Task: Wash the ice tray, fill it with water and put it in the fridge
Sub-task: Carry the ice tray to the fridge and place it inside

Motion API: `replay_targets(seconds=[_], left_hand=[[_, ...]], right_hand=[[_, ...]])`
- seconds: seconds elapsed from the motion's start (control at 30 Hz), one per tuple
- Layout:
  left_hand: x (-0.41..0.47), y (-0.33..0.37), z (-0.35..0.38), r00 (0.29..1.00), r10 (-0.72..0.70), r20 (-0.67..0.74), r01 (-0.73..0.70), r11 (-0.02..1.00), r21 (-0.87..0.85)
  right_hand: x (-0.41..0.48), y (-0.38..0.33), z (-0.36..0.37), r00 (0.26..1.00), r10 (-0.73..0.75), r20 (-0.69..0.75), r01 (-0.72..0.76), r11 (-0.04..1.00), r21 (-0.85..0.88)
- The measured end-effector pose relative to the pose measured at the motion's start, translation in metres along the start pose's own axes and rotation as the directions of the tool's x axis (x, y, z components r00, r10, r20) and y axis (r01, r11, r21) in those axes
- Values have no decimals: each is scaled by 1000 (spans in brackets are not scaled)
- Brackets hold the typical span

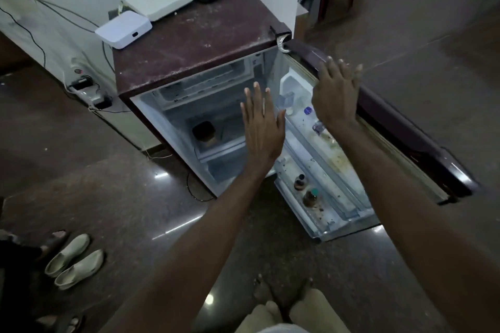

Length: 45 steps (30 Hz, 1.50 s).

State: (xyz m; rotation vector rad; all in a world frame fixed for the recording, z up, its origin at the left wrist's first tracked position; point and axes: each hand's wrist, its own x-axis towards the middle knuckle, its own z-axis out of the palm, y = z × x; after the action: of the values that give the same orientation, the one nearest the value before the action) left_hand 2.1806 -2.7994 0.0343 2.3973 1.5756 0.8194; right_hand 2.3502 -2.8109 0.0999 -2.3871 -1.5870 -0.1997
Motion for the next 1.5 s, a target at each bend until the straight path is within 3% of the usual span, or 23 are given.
replay_targets(seconds=[0.33,0.57,0.73,0.83,0.87,0.93,1.0,1.1,1.33,1.5], left_hand=[[-58,97,2,990,25,140,9,971,-240],[-100,151,-5,967,-45,251,150,896,-418],[-106,164,-32,971,-119,208,212,832,-512],[-101,162,-47,912,-204,356,346,850,-397],[-101,159,-51,891,-229,391,375,857,-353],[-100,152,-61,879,-250,406,382,880,-284],[-98,143,-72,869,-269,416,376,905,-201],[-94,127,-89,851,-300,430,374,922,-97],[-109,108,-100,901,-333,279,291,939,182],[-104,73,-92,905,-403,137,334,872,358]], right_hand=[[-10,27,-26,976,-101,193,98,995,23],[-3,32,-37,941,-269,205,277,961,-8],[3,34,-36,867,-444,224,468,882,-61],[2,35,-31,778,-588,224,621,773,-129],[-1,36,-27,780,-587,216,618,778,-117],[-14,35,-21,861,-477,174,474,878,62],[-25,27,-11,920,-365,144,313,903,294],[-28,6,-5,923,-373,92,309,863,398],[-35,-44,14,873,-487,18,412,757,506],[-39,-76,30,801,-599,-18,560,738,377]])
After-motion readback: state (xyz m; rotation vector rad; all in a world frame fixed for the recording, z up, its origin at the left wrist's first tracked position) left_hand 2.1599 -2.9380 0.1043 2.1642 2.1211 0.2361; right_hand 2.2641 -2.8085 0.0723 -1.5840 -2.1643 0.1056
